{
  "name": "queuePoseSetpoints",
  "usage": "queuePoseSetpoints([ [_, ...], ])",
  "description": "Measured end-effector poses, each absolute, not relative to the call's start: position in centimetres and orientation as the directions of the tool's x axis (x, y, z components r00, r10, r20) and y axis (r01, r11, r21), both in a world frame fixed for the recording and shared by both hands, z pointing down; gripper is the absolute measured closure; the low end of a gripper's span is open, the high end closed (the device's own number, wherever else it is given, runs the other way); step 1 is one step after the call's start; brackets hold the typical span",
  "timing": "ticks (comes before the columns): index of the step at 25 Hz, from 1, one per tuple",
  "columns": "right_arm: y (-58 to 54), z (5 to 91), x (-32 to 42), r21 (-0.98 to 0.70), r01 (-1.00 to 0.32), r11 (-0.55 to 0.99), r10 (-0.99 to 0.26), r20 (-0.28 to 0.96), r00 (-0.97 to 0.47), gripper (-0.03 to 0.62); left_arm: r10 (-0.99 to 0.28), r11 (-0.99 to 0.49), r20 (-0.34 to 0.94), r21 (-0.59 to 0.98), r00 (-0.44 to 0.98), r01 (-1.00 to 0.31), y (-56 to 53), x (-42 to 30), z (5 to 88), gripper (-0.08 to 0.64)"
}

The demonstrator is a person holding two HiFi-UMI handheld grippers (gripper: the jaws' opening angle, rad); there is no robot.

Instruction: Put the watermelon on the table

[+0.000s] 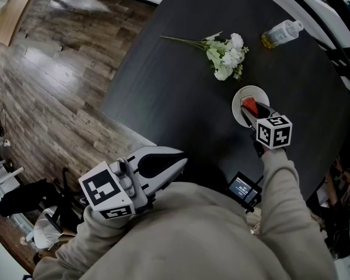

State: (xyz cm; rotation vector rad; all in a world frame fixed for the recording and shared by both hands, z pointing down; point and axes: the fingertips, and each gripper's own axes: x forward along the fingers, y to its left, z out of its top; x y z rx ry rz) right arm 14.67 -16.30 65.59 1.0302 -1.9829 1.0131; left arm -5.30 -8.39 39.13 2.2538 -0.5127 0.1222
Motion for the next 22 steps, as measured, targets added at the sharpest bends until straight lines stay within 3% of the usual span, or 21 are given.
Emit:
queuePoseSetpoints([
  [22,-16.2,64.9,14.6,-0.318,-0.870,0.377,-0.370,0.809,-0.457,0.398,-0.311,-0.611,0.241,0.690,0.919,-0.387,-7.4,-5.4,38.5,0.557],
])
